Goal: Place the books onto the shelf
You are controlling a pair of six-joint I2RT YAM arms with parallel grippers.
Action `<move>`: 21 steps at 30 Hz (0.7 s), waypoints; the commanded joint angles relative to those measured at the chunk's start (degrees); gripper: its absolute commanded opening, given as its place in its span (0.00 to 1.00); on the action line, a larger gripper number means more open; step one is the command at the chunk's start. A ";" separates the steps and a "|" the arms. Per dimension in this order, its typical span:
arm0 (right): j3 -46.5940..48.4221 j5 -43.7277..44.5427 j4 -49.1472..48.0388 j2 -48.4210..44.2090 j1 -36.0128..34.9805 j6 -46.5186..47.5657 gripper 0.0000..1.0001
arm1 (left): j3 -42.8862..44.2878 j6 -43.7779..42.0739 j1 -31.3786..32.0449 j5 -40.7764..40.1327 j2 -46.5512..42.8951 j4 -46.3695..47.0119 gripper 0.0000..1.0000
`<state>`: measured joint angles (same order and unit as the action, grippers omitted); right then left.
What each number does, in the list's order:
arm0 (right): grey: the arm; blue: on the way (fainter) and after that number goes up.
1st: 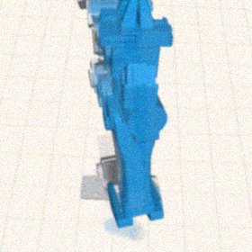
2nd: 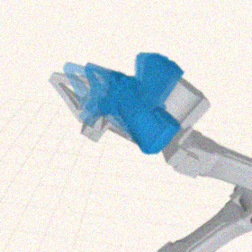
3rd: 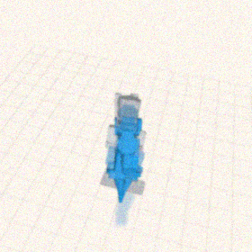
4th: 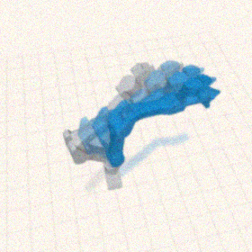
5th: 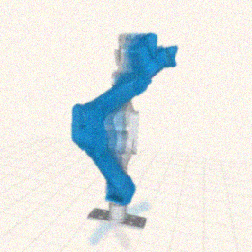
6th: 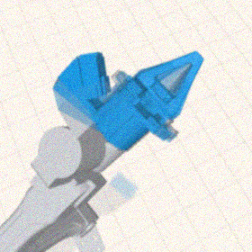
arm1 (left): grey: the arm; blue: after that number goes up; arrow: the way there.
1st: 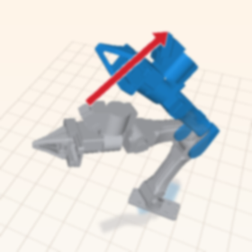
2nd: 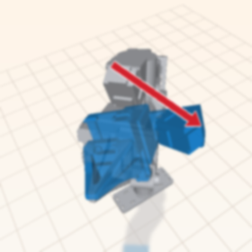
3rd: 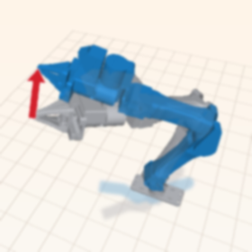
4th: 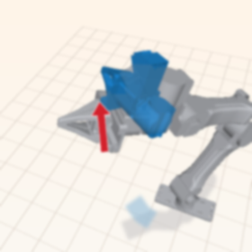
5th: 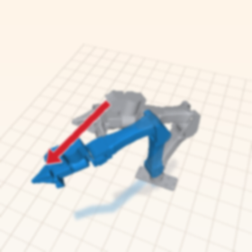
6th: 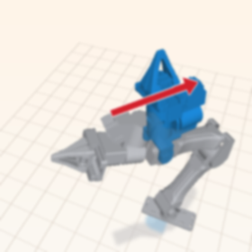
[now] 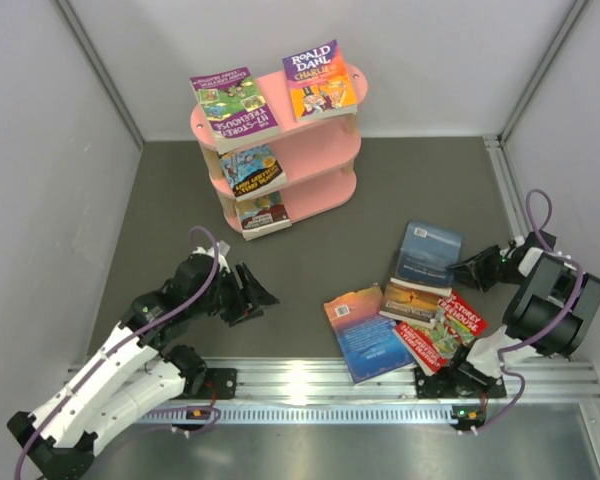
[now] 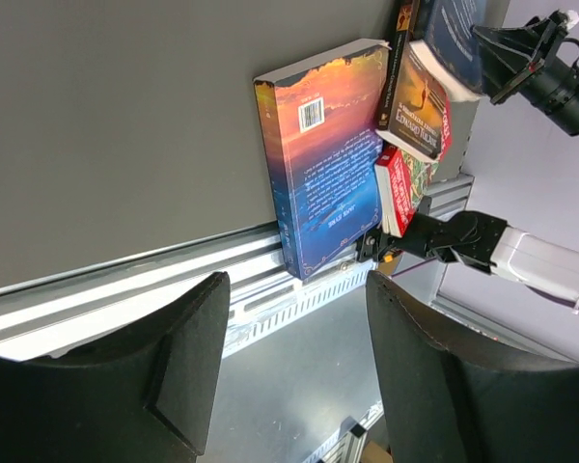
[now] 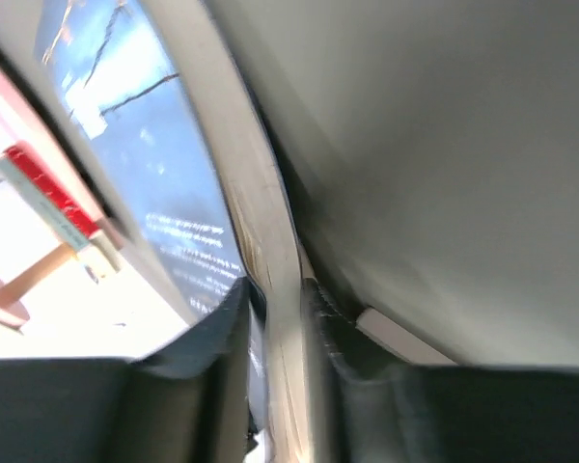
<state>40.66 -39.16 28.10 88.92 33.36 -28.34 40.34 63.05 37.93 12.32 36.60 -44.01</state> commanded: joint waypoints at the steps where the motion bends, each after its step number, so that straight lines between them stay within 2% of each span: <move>1: -0.59 0.14 -3.49 -0.15 -0.67 0.30 0.17 | 0.88 0.32 0.21 -0.45 0.66 2.35 0.63; 4: -0.85 -0.74 -3.93 -0.77 -0.93 -0.05 0.00 | 0.97 0.32 0.12 -0.36 0.93 2.88 0.63; 10: -2.69 -3.55 -6.82 -7.17 -1.55 -5.31 0.00 | 1.94 -0.29 0.12 -0.10 2.86 3.93 0.63; 14: -4.10 -5.23 -10.25 -17.08 -2.95 -13.74 0.00 | 2.81 -0.91 0.21 1.04 5.67 6.21 0.63; 21: 2.57 -4.53 -10.60 -23.97 -14.63 -24.81 0.00 | 7.56 -4.59 0.12 3.85 14.63 11.13 0.68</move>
<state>38.44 -39.94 21.65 68.42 23.42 -44.95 44.10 61.08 37.93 13.93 49.19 -39.05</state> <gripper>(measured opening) 0.085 0.663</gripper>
